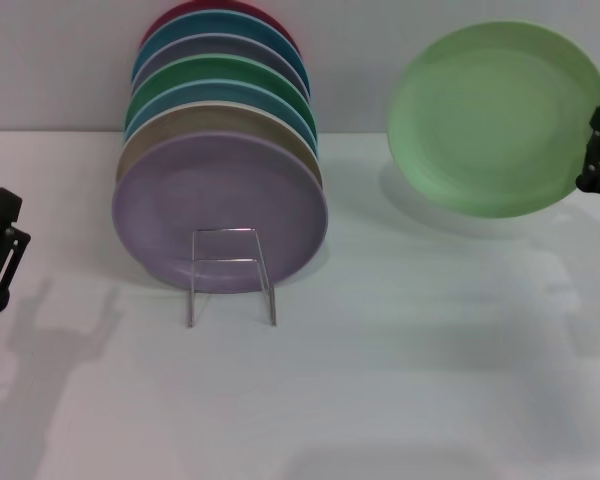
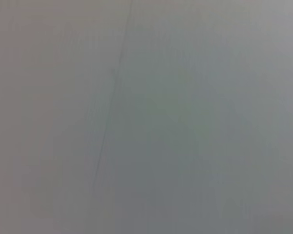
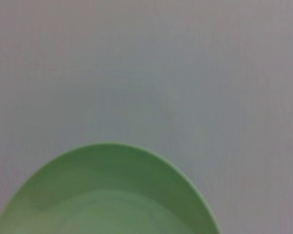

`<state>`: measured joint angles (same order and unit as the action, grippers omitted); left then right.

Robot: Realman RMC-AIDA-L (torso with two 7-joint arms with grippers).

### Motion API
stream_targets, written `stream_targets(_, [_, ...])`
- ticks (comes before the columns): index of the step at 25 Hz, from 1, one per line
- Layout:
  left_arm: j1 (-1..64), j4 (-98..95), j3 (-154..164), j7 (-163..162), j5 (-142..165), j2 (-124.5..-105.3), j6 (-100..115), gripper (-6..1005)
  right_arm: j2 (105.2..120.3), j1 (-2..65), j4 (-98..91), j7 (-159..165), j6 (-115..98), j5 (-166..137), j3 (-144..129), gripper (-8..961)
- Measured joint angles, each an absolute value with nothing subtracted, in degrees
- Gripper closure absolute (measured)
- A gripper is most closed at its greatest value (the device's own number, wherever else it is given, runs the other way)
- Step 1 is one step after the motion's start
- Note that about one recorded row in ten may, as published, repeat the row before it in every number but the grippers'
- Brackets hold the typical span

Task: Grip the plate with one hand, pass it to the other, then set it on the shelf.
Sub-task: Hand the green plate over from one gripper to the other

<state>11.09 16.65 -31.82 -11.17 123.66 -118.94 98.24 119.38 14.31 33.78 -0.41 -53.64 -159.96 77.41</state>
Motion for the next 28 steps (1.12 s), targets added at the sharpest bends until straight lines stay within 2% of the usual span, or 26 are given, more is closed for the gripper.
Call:
stream_targets(11, [9.54,19.38,-25.15,-11.15,123.66,-118.84,102.02,191,119.38,14.43,25.30,7.53,-64.04,-160.00,73.14,931])
stream_targets(28, [9.76,20.08,-14.77,-10.59,123.66,-118.73,102.73,194,119.65,8.63,20.27,12.04,-79.21,-160.00,59.74,931])
